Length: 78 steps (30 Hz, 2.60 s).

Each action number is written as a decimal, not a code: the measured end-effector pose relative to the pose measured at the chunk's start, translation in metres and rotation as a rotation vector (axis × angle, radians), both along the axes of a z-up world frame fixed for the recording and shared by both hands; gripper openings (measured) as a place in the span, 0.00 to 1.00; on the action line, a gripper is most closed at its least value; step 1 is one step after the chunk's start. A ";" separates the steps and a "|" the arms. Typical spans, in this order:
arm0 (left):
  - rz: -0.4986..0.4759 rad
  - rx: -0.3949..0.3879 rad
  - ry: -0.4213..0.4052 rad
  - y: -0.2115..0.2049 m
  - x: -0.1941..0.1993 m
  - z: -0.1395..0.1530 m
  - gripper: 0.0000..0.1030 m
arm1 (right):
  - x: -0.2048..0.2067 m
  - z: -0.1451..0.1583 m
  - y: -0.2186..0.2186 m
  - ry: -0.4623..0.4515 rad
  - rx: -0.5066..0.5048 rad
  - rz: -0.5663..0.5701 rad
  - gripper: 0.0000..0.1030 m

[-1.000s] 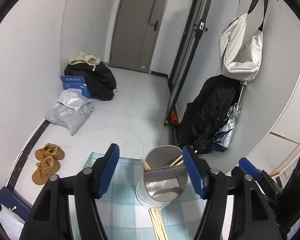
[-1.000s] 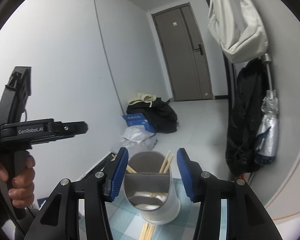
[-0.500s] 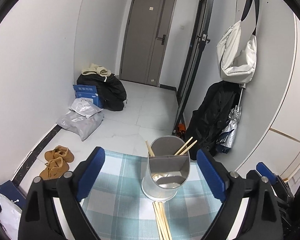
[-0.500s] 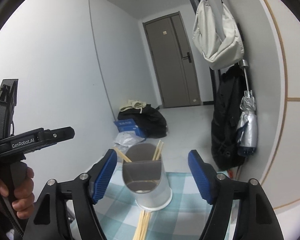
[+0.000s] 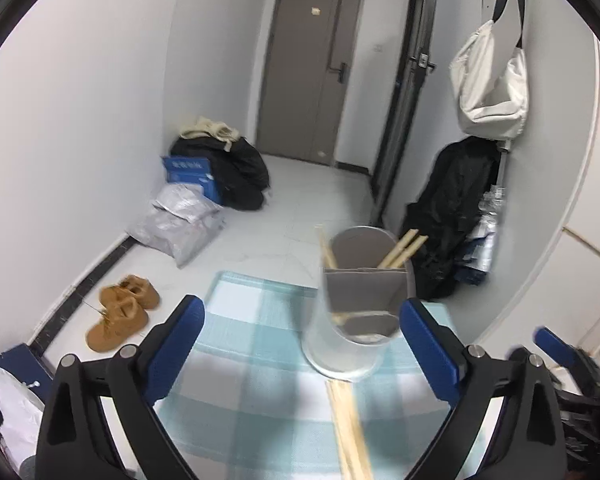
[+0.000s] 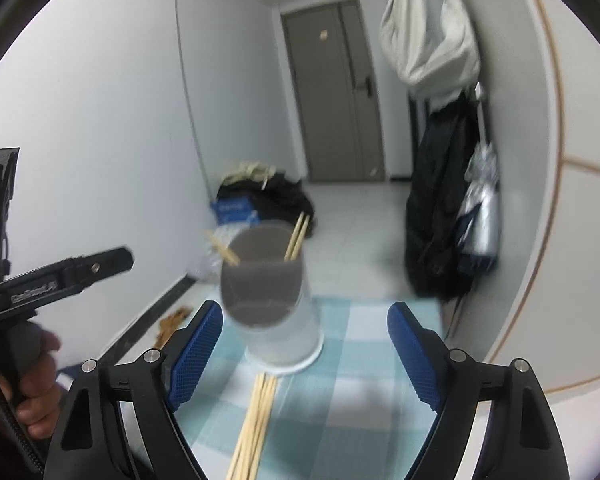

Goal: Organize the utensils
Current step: 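Move both open tools down toward the chopstick pile beside the holder, then lower the right tool onto the pile and close on one chopstick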

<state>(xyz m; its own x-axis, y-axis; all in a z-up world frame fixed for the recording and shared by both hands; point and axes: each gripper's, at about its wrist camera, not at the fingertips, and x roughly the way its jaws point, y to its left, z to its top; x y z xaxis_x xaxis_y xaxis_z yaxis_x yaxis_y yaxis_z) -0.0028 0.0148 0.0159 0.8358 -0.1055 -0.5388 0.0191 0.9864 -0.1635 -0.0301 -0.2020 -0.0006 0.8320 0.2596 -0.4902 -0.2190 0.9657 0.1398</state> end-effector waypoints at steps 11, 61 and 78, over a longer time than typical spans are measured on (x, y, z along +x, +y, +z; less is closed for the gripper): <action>-0.026 -0.026 0.134 0.015 0.025 -0.051 0.99 | 0.044 -0.069 0.024 0.287 -0.084 0.074 0.82; 0.135 -0.089 0.244 0.056 0.037 -0.062 0.99 | 0.082 -0.154 0.080 0.578 -0.348 0.085 0.19; 0.154 -0.083 0.249 0.059 0.035 -0.063 0.99 | 0.076 -0.151 0.084 0.604 -0.255 0.141 0.19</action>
